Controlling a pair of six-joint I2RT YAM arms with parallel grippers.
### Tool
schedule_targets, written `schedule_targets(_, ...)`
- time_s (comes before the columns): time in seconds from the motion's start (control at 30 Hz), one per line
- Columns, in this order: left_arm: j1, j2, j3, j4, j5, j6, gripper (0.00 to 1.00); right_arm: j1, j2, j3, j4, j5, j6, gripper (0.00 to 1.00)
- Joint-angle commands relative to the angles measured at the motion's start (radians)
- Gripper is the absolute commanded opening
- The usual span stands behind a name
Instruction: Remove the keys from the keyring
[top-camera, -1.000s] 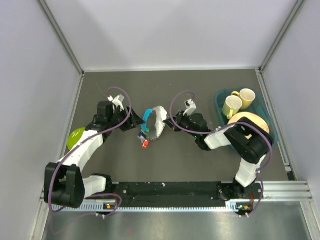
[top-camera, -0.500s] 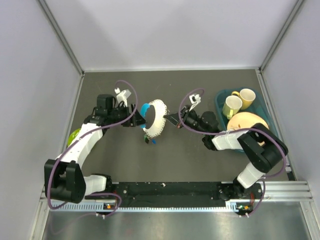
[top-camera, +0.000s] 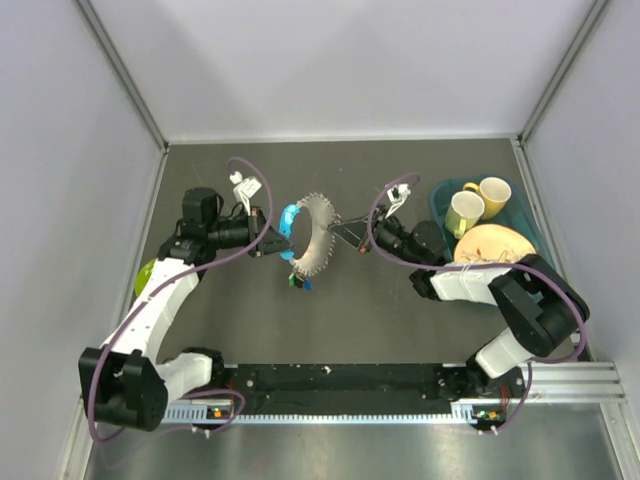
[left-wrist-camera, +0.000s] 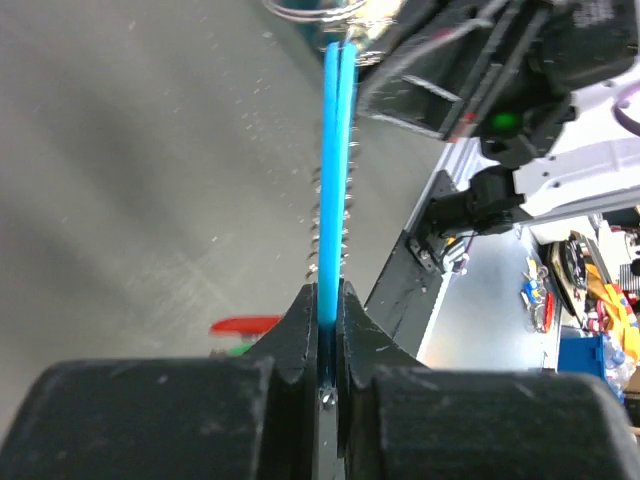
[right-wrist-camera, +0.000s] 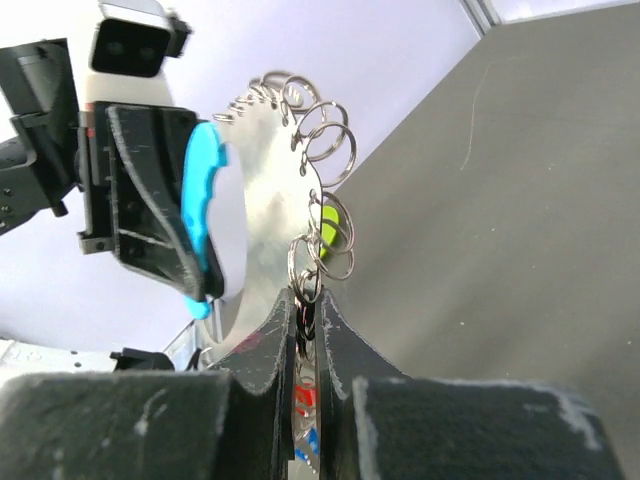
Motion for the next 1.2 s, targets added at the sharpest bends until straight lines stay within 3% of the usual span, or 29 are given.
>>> schedule_targets(0.0, -0.006, -0.063, -0.023, 0.161, 0.116, -0.117, 0.0, -0.02, -0.034, 0.015, 0.096, -0.033, 0.026, 0.0)
schedule_targets(0.1, -0.007, -0.091, -0.052, 0.268, 0.109, -0.24, 0.0, -0.022, -0.049, 0.027, 0.014, -0.038, 0.013, 0.04)
schedule_targets(0.17, -0.011, -0.102, -0.054, 0.281, 0.087, -0.279, 0.0, -0.023, -0.082, 0.039, -0.055, -0.026, -0.01, 0.19)
schedule_targets(0.2, -0.012, -0.111, -0.049, 0.283, 0.057, -0.282, 0.0, -0.022, -0.098, 0.036, -0.118, -0.018, -0.036, 0.32)
schedule_targets(0.3, -0.017, -0.12, -0.035, 0.263, -0.004, -0.271, 0.0, -0.022, -0.186, 0.0, -0.204, 0.012, -0.099, 0.47)
schedule_targets(0.5, -0.079, -0.155, -0.009, 0.251, -0.129, -0.276, 0.0, 0.012, -0.396, -0.079, -0.393, 0.068, -0.269, 0.63)
schedule_targets(0.7, -0.159, -0.198, 0.025, 0.299, -0.244, -0.354, 0.0, 0.19, -0.54, -0.091, -0.595, 0.252, -0.544, 0.66)
schedule_targets(0.9, -0.195, -0.242, 0.014, 0.467, -0.27, -0.53, 0.0, 0.225, -0.632, -0.212, -0.39, 0.295, -0.589, 0.66)
schedule_targets(1.17, -0.227, -0.268, 0.026, 0.514, -0.292, -0.604, 0.0, 0.288, -0.606, -0.209, -0.345, 0.305, -0.661, 0.66)
